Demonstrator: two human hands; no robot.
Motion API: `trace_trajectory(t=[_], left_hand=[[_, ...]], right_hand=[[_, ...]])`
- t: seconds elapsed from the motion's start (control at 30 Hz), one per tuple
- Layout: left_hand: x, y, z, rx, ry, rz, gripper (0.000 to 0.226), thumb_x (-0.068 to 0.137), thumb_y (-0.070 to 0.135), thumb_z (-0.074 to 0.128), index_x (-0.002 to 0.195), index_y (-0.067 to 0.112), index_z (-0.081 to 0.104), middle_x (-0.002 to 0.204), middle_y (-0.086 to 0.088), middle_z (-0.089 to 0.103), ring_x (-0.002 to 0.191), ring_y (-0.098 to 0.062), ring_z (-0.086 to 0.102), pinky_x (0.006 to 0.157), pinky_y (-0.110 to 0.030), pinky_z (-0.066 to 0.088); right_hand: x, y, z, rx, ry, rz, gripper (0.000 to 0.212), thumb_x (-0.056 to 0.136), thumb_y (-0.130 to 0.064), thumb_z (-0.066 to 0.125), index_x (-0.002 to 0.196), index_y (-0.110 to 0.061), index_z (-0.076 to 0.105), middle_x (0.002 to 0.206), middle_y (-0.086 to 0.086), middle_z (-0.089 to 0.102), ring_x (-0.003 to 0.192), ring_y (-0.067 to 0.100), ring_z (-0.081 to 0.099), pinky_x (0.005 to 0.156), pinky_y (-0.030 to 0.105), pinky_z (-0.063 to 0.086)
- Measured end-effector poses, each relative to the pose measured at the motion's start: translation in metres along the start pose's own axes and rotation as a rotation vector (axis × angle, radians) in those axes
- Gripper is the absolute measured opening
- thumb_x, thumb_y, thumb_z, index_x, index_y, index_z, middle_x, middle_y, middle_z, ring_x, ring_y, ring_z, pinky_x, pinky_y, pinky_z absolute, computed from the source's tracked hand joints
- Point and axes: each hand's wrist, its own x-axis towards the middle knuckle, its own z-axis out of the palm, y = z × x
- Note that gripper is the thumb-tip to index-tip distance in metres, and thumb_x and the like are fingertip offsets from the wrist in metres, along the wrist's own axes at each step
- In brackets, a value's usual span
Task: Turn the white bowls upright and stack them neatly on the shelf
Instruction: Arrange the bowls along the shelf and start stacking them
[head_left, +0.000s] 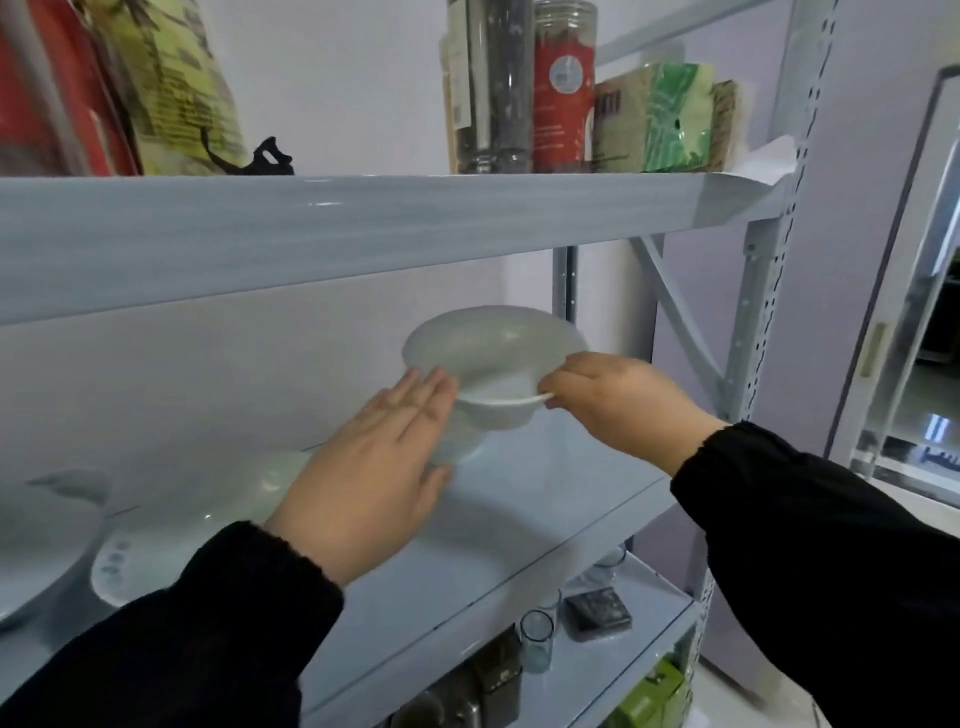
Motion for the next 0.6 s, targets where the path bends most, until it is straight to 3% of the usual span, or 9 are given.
trace_trajectory(t=[0.1,0.23,0.3,0.4,0.53,0.6], left_hand=[[-0.028,-0.009,-0.007,-0.008,-0.032,-0.083,0.074,0.091,0.047,0.037,0.152,0.006,0.029,0.154,-0.007,0.038,0.143,-0.018,0.032,0.115,-0.024,0.018],[-0.064,-0.023,-0.006,-0.014,-0.099,-0.178,0.078,0.091,0.059,0.035,0.153,0.012,0.029,0.153,-0.003,0.039,0.141,-0.011,0.027,0.112,-0.017,0.011],[-0.080,-0.035,-0.002,-0.047,-0.126,-0.240,0.080,0.091,0.068,0.029,0.156,0.021,0.020,0.155,0.001,0.035,0.143,-0.008,0.024,0.112,-0.018,0.012],[-0.099,-0.048,0.001,-0.063,-0.113,-0.323,0.083,0.086,0.078,0.018,0.156,0.035,0.005,0.157,0.004,0.031,0.143,-0.007,0.026,0.111,-0.022,0.026],[-0.118,-0.054,-0.007,-0.021,-0.140,-0.411,0.085,0.085,0.079,0.018,0.155,0.030,0.019,0.152,-0.003,0.041,0.136,-0.014,0.041,0.102,-0.033,0.038],[-0.127,-0.057,-0.011,-0.021,-0.149,-0.444,0.085,0.083,0.082,0.017,0.155,0.036,0.013,0.155,0.002,0.037,0.139,-0.016,0.040,0.105,-0.043,0.042]], right_hand=[[0.002,0.032,0.012,-0.069,-0.094,0.287,0.018,0.087,-0.005,0.069,0.104,-0.013,0.070,0.090,0.010,0.071,0.076,0.034,0.067,0.057,0.039,0.055],[-0.002,0.065,0.038,-0.153,-0.389,0.554,0.037,0.090,-0.001,0.049,0.121,-0.019,0.061,0.106,0.006,0.070,0.086,0.032,0.067,0.067,0.038,0.056],[-0.007,0.069,0.053,-0.163,-0.543,0.607,0.043,0.091,0.002,0.045,0.127,-0.018,0.056,0.107,0.007,0.068,0.090,0.030,0.066,0.069,0.038,0.056],[-0.017,0.065,0.074,-0.172,-0.641,0.632,0.040,0.091,0.003,0.044,0.125,-0.016,0.053,0.098,0.004,0.063,0.081,0.026,0.059,0.062,0.034,0.047],[-0.025,0.055,0.102,-0.209,-0.711,0.589,0.036,0.090,0.002,0.045,0.120,-0.016,0.054,0.095,0.002,0.063,0.084,0.024,0.064,0.062,0.032,0.046],[-0.026,0.053,0.110,-0.195,-0.718,0.602,0.038,0.091,0.002,0.045,0.123,-0.017,0.053,0.103,0.003,0.067,0.091,0.024,0.067,0.064,0.031,0.046]])
